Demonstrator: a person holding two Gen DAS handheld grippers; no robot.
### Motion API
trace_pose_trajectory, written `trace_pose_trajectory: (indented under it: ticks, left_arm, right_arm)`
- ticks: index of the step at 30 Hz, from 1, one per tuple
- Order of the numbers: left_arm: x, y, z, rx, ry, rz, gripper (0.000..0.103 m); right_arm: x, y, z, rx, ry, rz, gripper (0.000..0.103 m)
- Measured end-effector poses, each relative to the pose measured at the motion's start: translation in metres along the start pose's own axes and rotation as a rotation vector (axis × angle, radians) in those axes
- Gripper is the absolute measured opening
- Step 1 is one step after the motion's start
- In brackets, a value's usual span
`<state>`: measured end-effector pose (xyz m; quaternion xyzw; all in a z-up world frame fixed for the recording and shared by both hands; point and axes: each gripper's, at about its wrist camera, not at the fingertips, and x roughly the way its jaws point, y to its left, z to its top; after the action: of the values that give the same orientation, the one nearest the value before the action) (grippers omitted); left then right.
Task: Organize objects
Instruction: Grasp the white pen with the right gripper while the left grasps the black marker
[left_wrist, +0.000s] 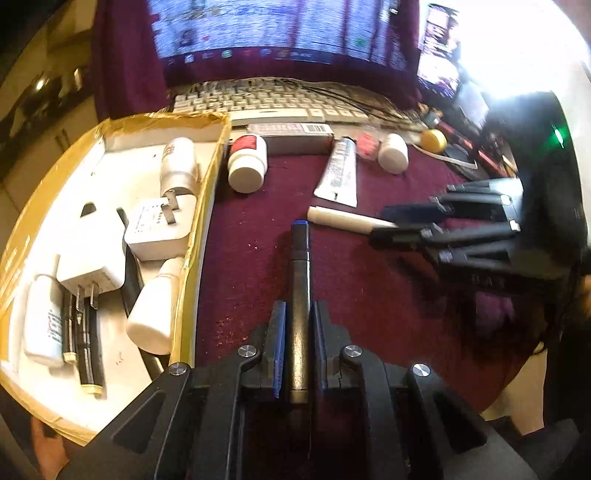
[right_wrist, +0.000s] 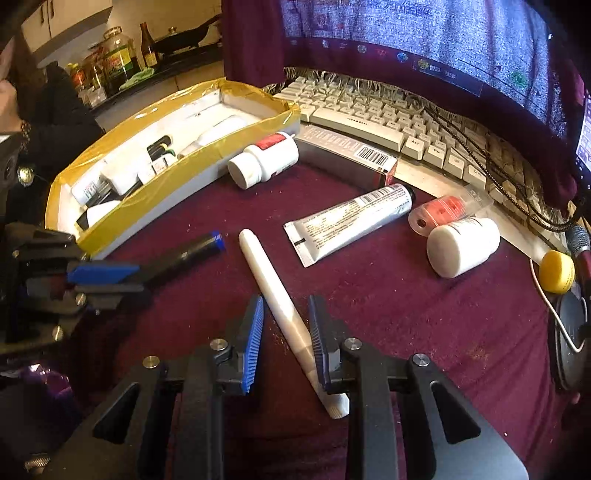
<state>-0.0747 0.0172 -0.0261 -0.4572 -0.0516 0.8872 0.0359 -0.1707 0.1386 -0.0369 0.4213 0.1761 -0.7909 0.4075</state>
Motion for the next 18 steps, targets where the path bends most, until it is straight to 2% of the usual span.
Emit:
trace_pose_trajectory:
  ticks: [4, 9, 12, 18]
  left_arm:
    - [0.005, 0.008, 0.003, -0.084, -0.037, -0.044, 0.012]
    - [-0.001, 0.005, -0.007, -0.045, -0.06, -0.045, 0.012]
    - [-0.006, 0.002, -0.009, -0.007, -0.048, 0.001, 0.012]
    - [-0.005, 0.006, -0.011, -0.08, -0.036, -0.053, 0.012]
  right_arm:
    - [-0.005, 0.005, -0.004, -0.014, 0.049, -0.068, 0.019]
    - [-0.009, 0.013, -0.01, 0.032, 0.016, -0.127, 0.015]
    - [-0.008, 0.016, -0.011, 0.099, -0.017, -0.13, 0.015]
    - [-0.005, 0.026, -0.01, 0.078, -0.034, -0.134, 0.013]
